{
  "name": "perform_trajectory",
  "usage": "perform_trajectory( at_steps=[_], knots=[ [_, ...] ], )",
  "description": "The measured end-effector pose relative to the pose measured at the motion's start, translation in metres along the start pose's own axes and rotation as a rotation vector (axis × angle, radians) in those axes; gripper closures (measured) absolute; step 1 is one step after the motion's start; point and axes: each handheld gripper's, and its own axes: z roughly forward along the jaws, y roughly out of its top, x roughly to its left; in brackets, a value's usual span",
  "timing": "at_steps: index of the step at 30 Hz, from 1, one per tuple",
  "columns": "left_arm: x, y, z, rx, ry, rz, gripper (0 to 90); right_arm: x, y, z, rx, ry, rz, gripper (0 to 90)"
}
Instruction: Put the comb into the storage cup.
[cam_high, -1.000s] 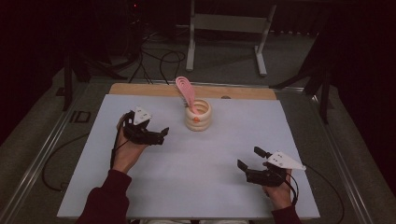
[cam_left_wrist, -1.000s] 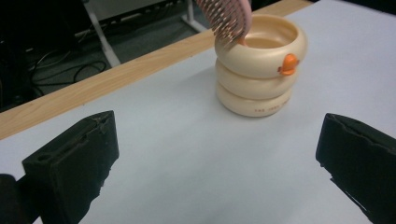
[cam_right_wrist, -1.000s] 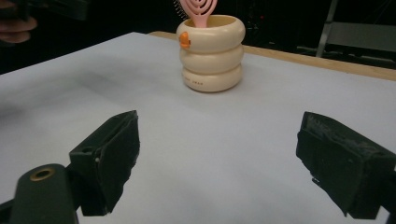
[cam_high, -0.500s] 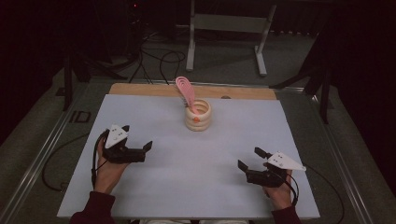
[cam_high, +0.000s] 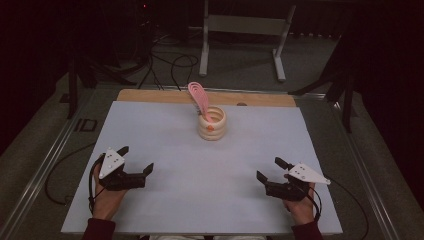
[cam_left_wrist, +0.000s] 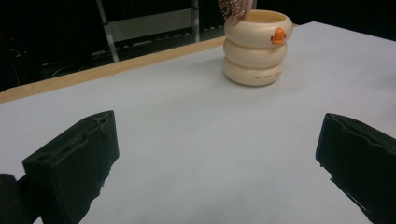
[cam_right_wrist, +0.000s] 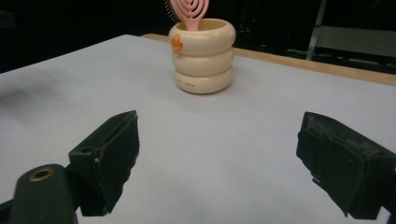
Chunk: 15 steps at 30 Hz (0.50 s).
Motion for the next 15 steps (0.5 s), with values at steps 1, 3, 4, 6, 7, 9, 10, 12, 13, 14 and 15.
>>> perform_trajectory(
  at_steps=[1,3,4,6,7,9,10,12,13,14,15],
  knots=[
    [0.001,-0.001,-0.002,-0.004,0.0,-0.008,0.0,0.0,0.0,-0.001,-0.002,-0.003,-0.003,13.2],
    [0.003,-0.004,-0.007,-0.014,0.004,-0.014,0.0,0.0,0.001,-0.001,-0.002,-0.006,-0.008,13.0],
    [0.003,-0.006,-0.009,-0.019,0.004,-0.022,0.0,0.0,0.001,-0.001,-0.002,-0.008,-0.009,12.8],
    [0.003,-0.009,-0.013,-0.033,0.001,-0.026,0.0,0.002,0.001,-0.002,-0.003,-0.014,-0.016,12.1],
    [0.003,-0.01,-0.015,-0.037,0.002,-0.027,0.0,0.003,0.001,-0.003,-0.005,-0.022,-0.023,11.6],
    [0.003,-0.011,-0.018,-0.052,0.006,-0.033,0.0,0.003,0.002,-0.004,-0.001,-0.034,-0.035,11.2],
    [0.003,-0.012,-0.019,-0.058,0.008,-0.037,0.0,0.003,0.002,-0.004,-0.004,-0.04,-0.042,11.1],
    [0.003,-0.012,-0.019,-0.058,0.008,-0.037,0.0,0.003,0.003,-0.006,-0.008,-0.045,-0.034,10.9],
    [0.002,-0.012,-0.019,-0.056,0.009,-0.035,0.0,0.003,0.003,-0.007,-0.012,-0.048,-0.035,10.8],
    [0.002,-0.012,-0.018,-0.055,0.011,-0.033,0.0,0.002,0.004,-0.008,-0.015,-0.05,-0.034,10.6],
    [0.002,-0.013,-0.018,-0.055,0.012,-0.035,0.0,0.002,0.004,-0.008,-0.016,-0.053,-0.036,10.2]
  ],
)
